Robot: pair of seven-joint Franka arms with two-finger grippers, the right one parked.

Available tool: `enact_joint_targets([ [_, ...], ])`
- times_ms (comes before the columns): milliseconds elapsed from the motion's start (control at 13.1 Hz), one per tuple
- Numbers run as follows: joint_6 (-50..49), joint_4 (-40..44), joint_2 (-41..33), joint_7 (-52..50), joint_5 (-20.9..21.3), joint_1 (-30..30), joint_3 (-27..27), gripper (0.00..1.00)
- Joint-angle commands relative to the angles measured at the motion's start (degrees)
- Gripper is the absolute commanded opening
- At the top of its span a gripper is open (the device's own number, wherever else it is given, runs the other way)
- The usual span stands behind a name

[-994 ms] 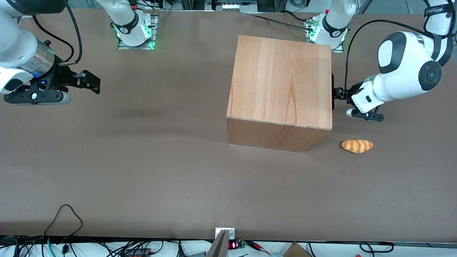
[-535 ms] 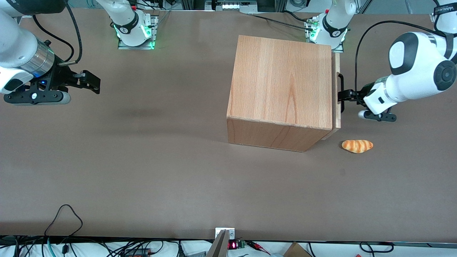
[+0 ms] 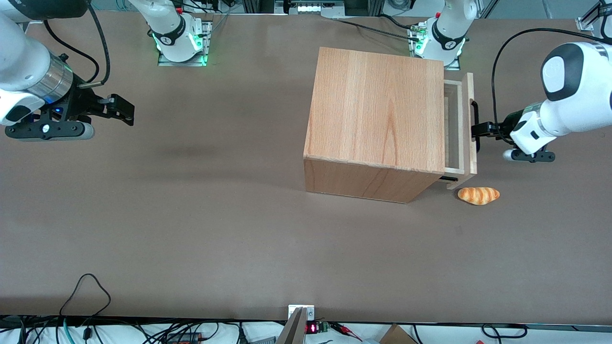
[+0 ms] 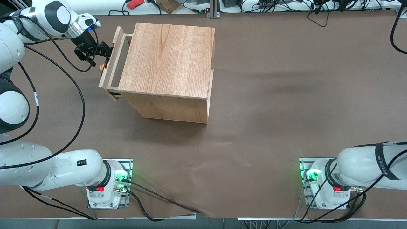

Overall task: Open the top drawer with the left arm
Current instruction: 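Pull the handle with the left gripper, sliding the drawer out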

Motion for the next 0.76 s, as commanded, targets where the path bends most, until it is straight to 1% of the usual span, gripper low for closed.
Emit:
enact_joint_targets([
  [0, 0.5, 0.1, 0.0, 0.5, 3.0, 2.3, -0.3, 1.00],
  [688, 0.9, 1.7, 1.7, 0.7, 3.9, 9.9, -0.3, 1.00],
])
